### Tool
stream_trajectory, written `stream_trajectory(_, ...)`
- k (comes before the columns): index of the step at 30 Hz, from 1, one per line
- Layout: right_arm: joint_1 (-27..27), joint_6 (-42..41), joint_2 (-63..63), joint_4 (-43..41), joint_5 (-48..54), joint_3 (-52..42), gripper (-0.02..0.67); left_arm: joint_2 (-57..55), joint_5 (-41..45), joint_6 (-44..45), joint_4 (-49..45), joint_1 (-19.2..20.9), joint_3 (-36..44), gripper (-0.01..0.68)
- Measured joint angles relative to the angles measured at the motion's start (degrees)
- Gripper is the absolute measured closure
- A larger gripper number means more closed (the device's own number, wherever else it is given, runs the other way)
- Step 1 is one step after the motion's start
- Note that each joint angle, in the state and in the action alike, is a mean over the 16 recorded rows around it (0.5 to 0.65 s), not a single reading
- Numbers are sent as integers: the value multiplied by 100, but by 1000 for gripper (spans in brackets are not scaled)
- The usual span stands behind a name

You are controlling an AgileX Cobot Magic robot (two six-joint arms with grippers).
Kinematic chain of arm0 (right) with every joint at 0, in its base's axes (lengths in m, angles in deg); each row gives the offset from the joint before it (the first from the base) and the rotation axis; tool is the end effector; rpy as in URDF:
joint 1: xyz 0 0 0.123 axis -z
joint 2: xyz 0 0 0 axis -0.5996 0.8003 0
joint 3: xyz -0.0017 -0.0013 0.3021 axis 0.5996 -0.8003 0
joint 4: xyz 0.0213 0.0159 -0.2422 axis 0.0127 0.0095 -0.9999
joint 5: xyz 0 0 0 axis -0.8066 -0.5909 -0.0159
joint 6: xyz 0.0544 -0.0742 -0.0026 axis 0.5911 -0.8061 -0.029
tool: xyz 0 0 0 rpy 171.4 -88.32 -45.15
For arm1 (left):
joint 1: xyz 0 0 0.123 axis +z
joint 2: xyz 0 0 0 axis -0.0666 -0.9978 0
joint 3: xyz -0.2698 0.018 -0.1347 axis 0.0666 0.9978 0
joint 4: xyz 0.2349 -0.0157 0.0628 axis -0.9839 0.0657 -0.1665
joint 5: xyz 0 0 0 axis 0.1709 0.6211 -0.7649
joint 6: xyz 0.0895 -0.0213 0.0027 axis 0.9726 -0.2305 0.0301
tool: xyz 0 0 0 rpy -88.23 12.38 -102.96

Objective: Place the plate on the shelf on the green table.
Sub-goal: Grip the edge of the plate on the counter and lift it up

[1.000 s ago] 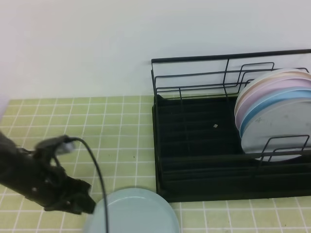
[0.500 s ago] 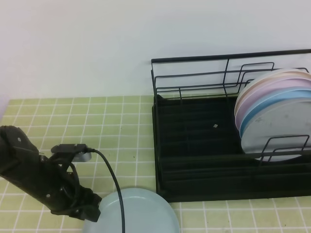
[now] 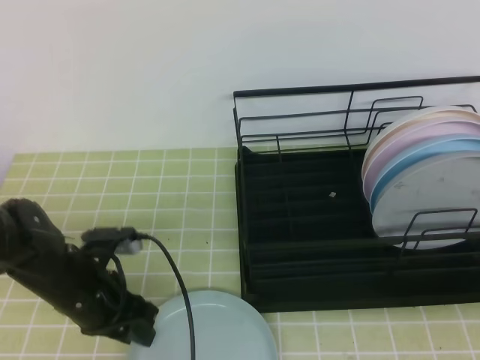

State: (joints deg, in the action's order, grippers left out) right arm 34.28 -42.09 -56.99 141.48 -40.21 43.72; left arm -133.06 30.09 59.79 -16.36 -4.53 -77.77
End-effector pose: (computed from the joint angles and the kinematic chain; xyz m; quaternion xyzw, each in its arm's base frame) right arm 0.0447 0.0561 0.3280 -0.2068 0.7837 0.2569 0.5264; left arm 0.2745 -0.0759 0.1704 0.1277 0.9706 -0.1960 0.0574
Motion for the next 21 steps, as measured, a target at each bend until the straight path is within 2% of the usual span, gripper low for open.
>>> stream_trajectory(4,0,0,0,0,5,-2,652,-165,33,6,7,0,-10,465)
stream_trajectory(16,0,0,0,0,49,-6,652,-216,792,-152,-150,0,-420,644)
stream_trajectory(21,-1,-1,0,13,73,-6,651,153,1307,-395,-366,0,-811,673)
